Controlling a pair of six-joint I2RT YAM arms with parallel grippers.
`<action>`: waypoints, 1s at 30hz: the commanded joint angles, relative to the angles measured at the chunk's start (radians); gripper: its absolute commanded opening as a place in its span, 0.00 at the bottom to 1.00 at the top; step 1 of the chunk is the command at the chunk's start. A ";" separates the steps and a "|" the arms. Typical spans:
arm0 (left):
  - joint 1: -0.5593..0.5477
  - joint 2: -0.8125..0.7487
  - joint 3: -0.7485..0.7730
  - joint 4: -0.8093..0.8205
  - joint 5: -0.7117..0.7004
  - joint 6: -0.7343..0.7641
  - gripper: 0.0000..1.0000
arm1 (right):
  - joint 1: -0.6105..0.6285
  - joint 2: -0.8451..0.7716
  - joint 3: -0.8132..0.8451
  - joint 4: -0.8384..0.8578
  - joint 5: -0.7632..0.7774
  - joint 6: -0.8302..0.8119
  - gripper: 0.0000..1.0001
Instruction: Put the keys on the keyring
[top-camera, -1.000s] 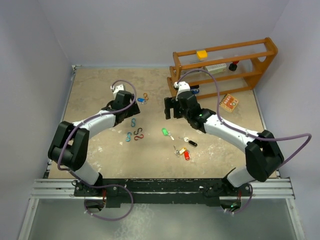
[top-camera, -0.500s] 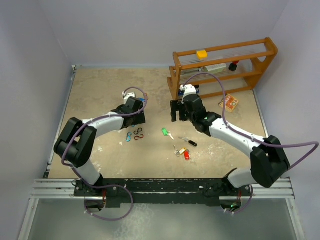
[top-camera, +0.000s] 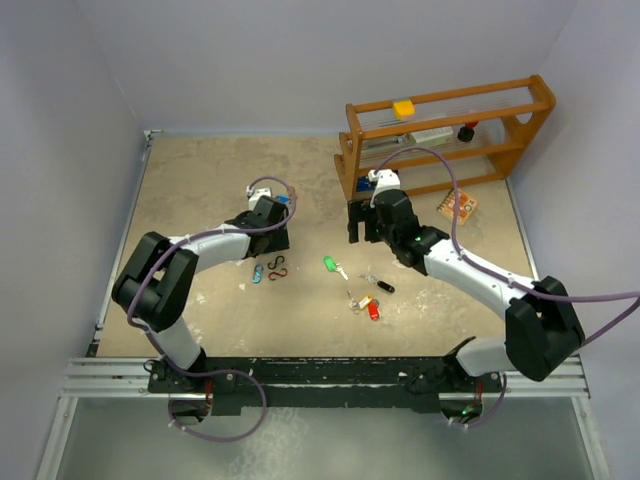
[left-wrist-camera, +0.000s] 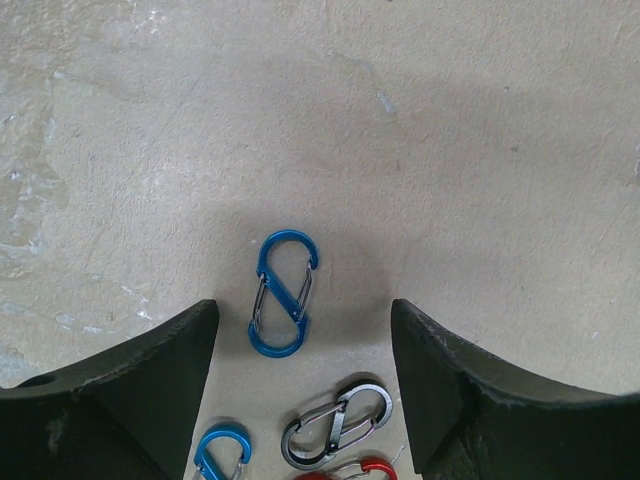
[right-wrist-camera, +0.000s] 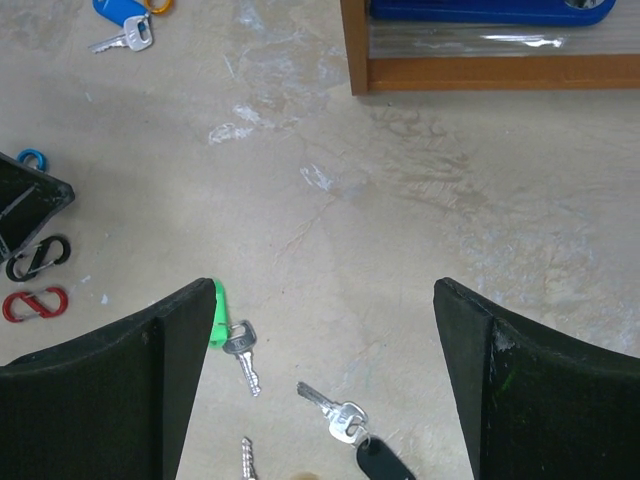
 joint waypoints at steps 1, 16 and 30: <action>-0.005 0.007 0.024 0.018 -0.030 0.020 0.66 | -0.008 -0.031 -0.024 0.026 -0.006 0.002 0.92; -0.007 0.015 0.017 0.017 -0.047 0.025 0.54 | -0.014 -0.030 -0.029 0.027 -0.009 0.007 0.92; -0.011 0.011 0.006 0.007 -0.067 0.034 0.43 | -0.016 -0.031 -0.038 0.028 -0.012 0.011 0.92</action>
